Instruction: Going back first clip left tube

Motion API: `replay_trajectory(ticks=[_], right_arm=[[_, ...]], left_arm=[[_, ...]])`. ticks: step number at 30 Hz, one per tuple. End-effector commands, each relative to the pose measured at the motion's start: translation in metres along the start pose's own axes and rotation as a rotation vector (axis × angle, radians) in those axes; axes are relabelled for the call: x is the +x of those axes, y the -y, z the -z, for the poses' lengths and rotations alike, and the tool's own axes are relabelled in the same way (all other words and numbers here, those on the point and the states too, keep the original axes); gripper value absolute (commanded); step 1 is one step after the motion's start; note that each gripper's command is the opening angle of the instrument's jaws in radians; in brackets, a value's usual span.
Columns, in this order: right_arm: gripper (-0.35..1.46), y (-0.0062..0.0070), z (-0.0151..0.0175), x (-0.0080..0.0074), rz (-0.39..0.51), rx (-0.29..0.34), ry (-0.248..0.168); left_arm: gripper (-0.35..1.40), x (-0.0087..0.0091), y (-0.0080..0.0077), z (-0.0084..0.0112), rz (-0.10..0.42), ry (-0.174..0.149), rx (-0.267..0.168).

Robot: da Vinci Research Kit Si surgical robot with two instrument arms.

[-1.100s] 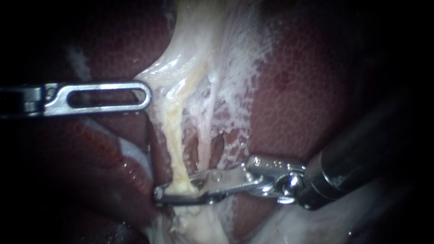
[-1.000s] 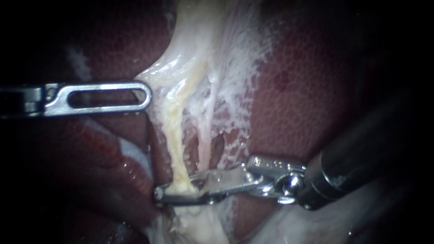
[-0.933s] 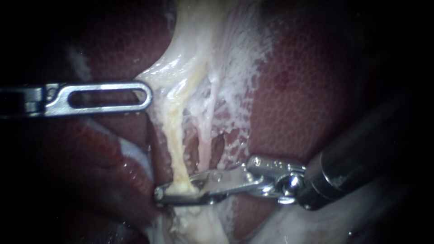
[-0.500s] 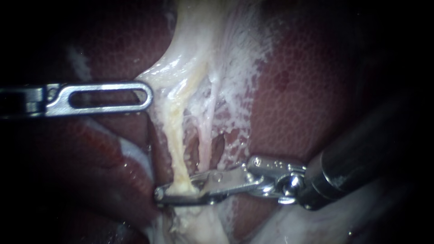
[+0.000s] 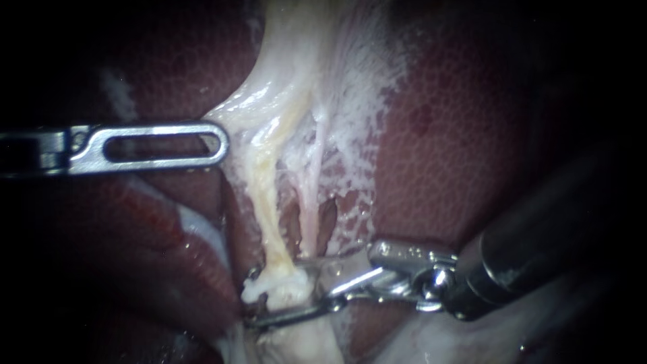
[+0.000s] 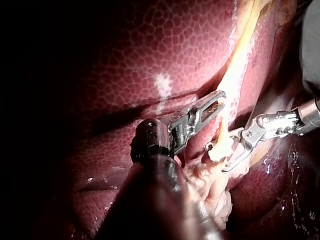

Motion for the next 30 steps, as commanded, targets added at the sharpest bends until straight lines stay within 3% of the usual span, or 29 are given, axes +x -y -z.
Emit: replay_trajectory(ticks=[1, 13, 20, 30], right_arm=[[0.6, -0.0002, 0.0001, -0.0001, 0.01, 0.0, -0.002], [0.6, -0.0003, 0.0018, 0.0004, 0.104, -0.003, -0.007], [0.6, 0.0002, 0.005, 0.0004, 0.166, -0.04, -0.014], [0.6, 0.001, 0.0107, 0.0016, 0.216, -0.078, -0.02]], left_arm=[[-0.35, 0.0, 0.0, 0.0, 0.0, 0.0, 0.0], [-0.35, 0.0, 0.0, 0.0, 0.0, 0.0, 0.0], [-0.35, 0.0007, 0.0, -0.0004, -0.004, 0.001, 0.001], [-0.35, 0.0018, -0.0001, -0.0012, -0.009, -0.003, 0.009]])
